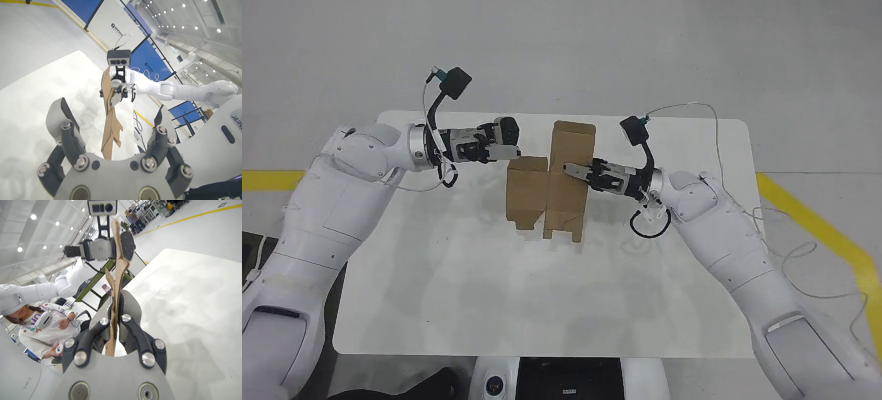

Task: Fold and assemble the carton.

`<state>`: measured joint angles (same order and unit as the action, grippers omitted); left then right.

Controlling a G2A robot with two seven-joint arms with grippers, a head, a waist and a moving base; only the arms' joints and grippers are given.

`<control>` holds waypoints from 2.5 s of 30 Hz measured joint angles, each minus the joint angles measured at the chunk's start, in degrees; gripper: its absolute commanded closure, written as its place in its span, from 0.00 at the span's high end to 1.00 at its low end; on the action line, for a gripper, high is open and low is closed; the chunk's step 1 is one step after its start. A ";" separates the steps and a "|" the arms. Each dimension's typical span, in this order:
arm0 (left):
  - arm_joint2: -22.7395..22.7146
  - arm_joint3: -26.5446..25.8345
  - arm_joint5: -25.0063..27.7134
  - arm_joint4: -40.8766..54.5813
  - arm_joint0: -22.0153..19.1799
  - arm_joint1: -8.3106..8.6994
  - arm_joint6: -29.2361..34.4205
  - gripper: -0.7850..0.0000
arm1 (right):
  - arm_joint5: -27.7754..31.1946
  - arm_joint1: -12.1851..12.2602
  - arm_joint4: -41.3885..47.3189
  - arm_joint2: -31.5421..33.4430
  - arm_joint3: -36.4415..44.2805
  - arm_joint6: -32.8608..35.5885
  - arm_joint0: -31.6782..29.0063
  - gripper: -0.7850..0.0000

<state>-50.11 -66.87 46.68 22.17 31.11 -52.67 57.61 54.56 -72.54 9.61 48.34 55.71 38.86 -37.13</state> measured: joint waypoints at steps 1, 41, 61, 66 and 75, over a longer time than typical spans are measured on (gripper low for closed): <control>0.25 0.11 0.22 -0.57 0.30 -0.01 -0.22 1.00 | -0.48 0.17 0.21 0.48 0.31 -0.28 -0.43 0.00; 4.54 -0.50 -0.89 -0.03 4.56 -1.46 0.89 0.00 | -4.58 2.04 -1.19 9.16 8.68 -5.97 -8.70 0.00; 0.79 1.21 -14.27 11.38 1.74 1.01 14.32 0.00 | -10.88 4.25 -12.31 14.32 12.68 0.81 -8.79 1.00; -0.10 -1.35 -18.70 11.62 1.82 2.21 18.74 0.00 | -14.82 5.57 -6.12 15.54 13.42 14.27 -7.91 1.00; 1.11 -7.06 -19.50 6.55 4.29 4.87 19.51 0.00 | -20.68 8.10 9.66 16.56 16.01 31.57 -7.90 1.00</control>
<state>-49.00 -73.94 27.19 28.72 35.40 -47.81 77.12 33.89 -64.44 19.27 64.90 71.72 70.44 -45.03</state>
